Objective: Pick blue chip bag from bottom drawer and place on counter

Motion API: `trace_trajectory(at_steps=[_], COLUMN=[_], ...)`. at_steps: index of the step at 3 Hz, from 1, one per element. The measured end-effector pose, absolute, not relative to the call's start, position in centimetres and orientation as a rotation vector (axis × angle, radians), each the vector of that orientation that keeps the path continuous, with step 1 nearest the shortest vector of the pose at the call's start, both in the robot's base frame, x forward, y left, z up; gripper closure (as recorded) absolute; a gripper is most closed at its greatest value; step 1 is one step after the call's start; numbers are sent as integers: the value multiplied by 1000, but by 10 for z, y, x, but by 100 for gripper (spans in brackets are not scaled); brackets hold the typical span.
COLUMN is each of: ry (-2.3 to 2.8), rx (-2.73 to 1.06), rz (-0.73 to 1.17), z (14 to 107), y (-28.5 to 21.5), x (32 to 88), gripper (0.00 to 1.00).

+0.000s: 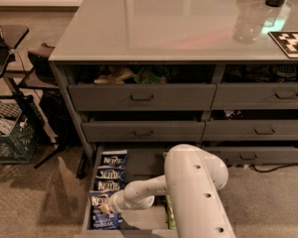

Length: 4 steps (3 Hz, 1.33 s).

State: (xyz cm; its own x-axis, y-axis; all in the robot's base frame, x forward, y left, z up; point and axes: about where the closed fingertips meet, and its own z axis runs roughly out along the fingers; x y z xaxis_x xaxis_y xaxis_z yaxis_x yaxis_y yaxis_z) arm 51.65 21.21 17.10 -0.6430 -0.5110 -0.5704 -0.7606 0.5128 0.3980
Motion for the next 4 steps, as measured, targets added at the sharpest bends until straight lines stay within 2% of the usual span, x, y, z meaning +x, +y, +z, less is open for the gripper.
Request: trace_trajectory(at_steps=[1,2,3,4], ry=[2383,2362,2330,2349], rx=[-1017,-1011,-1015,-994], rz=[809,699,611,516], z=[178,190,203,199], y=[208,203,201,196], x=[522,515,508,510], gripper=[53,30,33,43])
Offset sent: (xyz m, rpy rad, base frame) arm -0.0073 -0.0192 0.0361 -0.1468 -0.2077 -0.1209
